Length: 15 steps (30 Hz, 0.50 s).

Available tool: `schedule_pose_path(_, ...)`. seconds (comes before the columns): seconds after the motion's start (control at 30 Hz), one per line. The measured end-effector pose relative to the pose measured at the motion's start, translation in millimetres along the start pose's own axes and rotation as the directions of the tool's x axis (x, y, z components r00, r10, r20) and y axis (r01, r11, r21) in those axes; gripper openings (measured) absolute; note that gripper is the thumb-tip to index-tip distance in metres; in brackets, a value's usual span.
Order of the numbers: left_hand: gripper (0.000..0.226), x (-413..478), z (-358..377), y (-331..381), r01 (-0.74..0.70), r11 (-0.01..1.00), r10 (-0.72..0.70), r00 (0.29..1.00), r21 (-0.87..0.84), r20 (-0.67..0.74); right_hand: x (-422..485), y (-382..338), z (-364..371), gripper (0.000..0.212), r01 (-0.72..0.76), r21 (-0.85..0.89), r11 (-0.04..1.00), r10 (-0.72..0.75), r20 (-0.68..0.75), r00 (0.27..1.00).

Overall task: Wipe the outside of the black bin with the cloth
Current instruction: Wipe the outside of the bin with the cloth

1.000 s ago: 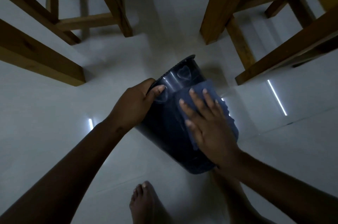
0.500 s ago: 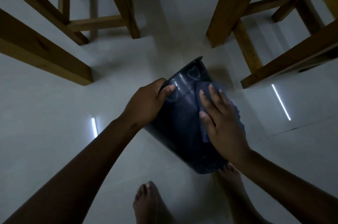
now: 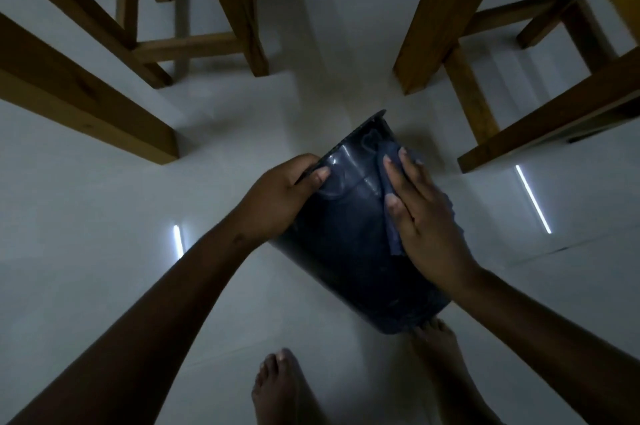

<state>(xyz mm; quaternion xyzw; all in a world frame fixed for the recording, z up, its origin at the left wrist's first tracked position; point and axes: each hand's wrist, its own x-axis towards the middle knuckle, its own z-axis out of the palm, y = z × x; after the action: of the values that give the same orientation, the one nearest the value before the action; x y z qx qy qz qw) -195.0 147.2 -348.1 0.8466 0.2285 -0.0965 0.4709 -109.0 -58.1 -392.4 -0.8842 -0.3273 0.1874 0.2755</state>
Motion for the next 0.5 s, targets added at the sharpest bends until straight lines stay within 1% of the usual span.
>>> schedule_pose_path(0.03,0.018,-3.9,-2.1,-0.4,0.004,0.999,-0.003,1.000,-0.042,0.013,-1.1,-0.4,-0.4,0.054,-0.002,-0.002,1.000,0.002,0.008,1.000)
schedule_pose_path(0.1,0.017,-8.9,-2.5,-3.0,-0.006,0.999,0.007,1.000,-0.039,0.020,-12.0,-6.2,3.4,0.053,0.040,-0.086,0.995,-0.038,0.029,0.999)
schedule_pose_path(0.13,0.017,-8.8,-1.4,-4.1,-0.020,1.000,0.020,1.000,-0.014,0.008,-21.7,-11.2,9.0,0.053,0.086,-0.162,0.983,-0.079,0.051,0.996)
schedule_pose_path(0.2,0.017,-3.9,-0.8,0.2,-0.051,0.998,0.051,0.999,0.040,-0.008,-45.4,-20.5,26.0,0.056,0.238,-0.307,0.921,-0.206,0.132,0.970)
schedule_pose_path(0.27,0.023,2.8,-4.3,7.9,-0.077,0.997,0.077,0.997,0.028,0.018,-56.7,-21.3,36.7,0.057,0.353,-0.377,0.856,-0.298,0.197,0.934)
schedule_pose_path(0.3,0.026,4.8,-7.3,9.9,-0.078,0.997,0.078,0.996,0.010,0.039,-54.0,-18.4,37.2,0.057,0.368,-0.380,0.849,-0.309,0.209,0.928)
schedule_pose_path(0.33,0.026,4.5,-10.8,9.9,-0.068,0.998,0.068,0.996,-0.002,0.059,-47.6,-15.0,34.9,0.056,0.354,-0.370,0.859,-0.298,0.201,0.933)
schedule_pose_path(0.4,0.020,0.1,-15.4,4.0,-0.036,0.999,0.035,0.996,0.010,0.088,-28.4,-10.3,21.7,0.053,0.243,-0.286,0.927,-0.219,0.111,0.969)
schedule_pose_path(0.43,0.016,-2.5,-15.4,0.9,-0.027,0.999,0.025,0.996,0.030,0.087,-17.5,-7.6,13.1,0.051,0.176,-0.222,0.959,-0.166,0.063,0.984)
schedule_pose_path(0.5,0.018,-4.6,-11.3,-1.2,-0.033,0.998,0.030,0.999,0.057,0.043,-2.3,-2.8,0.9,0.049,0.091,-0.110,0.990,-0.089,0.027,0.996)
